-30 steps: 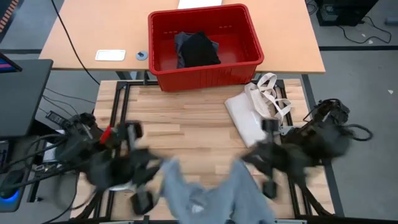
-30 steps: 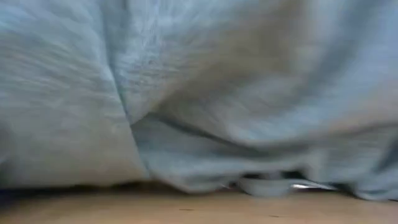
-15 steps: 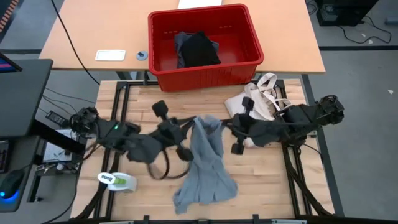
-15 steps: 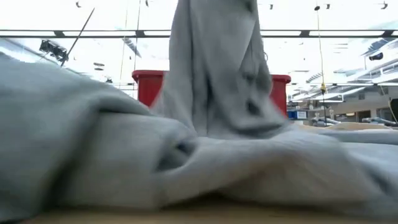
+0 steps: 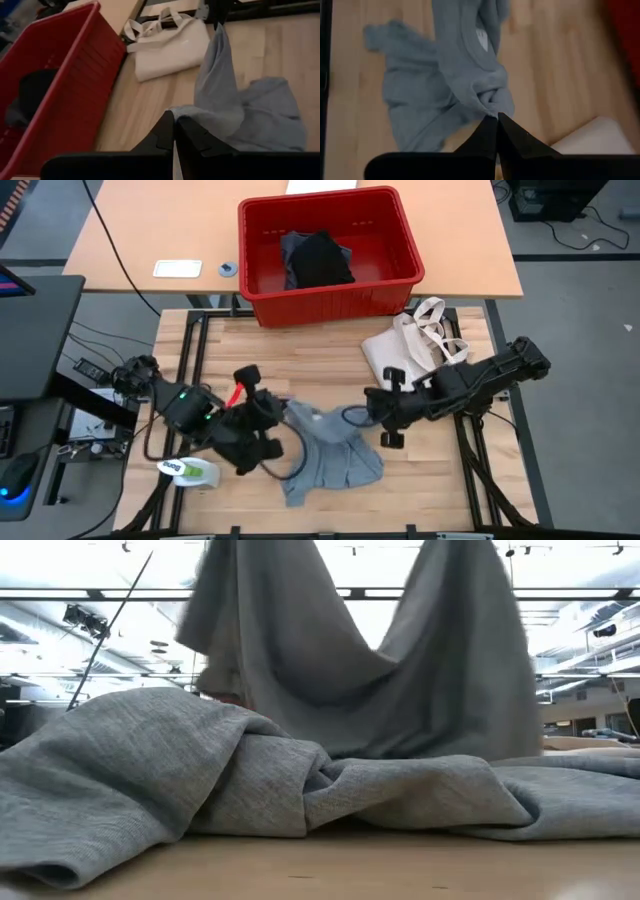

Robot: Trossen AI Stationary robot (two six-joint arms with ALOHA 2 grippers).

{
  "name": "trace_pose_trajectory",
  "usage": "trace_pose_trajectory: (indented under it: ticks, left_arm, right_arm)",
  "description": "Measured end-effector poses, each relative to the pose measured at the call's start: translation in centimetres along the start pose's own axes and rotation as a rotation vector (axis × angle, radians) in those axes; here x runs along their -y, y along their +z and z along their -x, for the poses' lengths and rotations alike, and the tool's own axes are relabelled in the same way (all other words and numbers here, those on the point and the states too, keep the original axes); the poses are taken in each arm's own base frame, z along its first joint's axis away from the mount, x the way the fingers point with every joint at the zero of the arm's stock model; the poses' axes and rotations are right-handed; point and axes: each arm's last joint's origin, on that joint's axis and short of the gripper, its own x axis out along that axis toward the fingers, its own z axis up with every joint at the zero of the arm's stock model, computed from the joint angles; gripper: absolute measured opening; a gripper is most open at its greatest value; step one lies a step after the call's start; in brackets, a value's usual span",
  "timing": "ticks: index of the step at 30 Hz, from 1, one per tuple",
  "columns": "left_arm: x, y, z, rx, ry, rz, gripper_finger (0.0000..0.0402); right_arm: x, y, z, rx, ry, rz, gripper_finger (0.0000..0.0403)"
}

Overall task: Fold Laundry from Bin
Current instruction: Fold the gray shirt

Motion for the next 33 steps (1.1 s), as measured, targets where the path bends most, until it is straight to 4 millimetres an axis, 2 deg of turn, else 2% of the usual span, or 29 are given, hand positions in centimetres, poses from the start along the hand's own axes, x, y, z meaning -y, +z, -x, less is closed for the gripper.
trace_pose_trajectory:
  ticks: [4, 8, 11, 16, 21, 25, 29, 33]
  left_arm:
    - [1.5, -1.3, 1.3, -0.022, -0.013, -0.037, 0.0014]
    - [3.4, -2.4, 1.9, 0.006, 0.059, -0.075, 0.0014]
    - [5.0, -3.1, 2.3, 0.021, 0.029, -0.121, 0.0014]
    - [7.5, -2.5, 3.2, 0.059, -0.205, -0.158, 0.0014]
    - [9.4, -1.0, 4.9, 0.218, -0.402, -0.205, 0.0014]
    - [10.7, 0.0, 6.8, 0.377, -0.563, -0.254, 0.0014]
    - [11.3, 1.7, 9.0, 0.634, -0.642, -0.312, 0.0014]
    - [10.9, 3.9, 11.7, 1.006, -0.630, -0.337, 0.0014]
  right_arm:
    - [-1.6, -1.8, -0.6, -0.047, -0.051, 0.042, 0.0012]
    - [-3.3, -3.2, -1.1, -0.048, -0.050, 0.145, 0.0012]
    - [-4.8, -3.7, -1.4, -0.052, 0.076, 0.222, 0.0013]
    - [-7.4, -3.9, -0.1, -0.024, 0.338, 0.288, 0.0013]
    - [-8.8, -3.0, 2.8, 0.096, 0.456, 0.294, 0.0014]
    - [-10.3, -2.3, 6.1, 0.229, 0.641, 0.336, 0.0014]
    - [-11.6, -1.1, 10.1, 0.527, 0.804, 0.511, 0.0014]
    - [-12.1, 0.1, 14.6, 0.919, 0.854, 0.659, 0.0014]
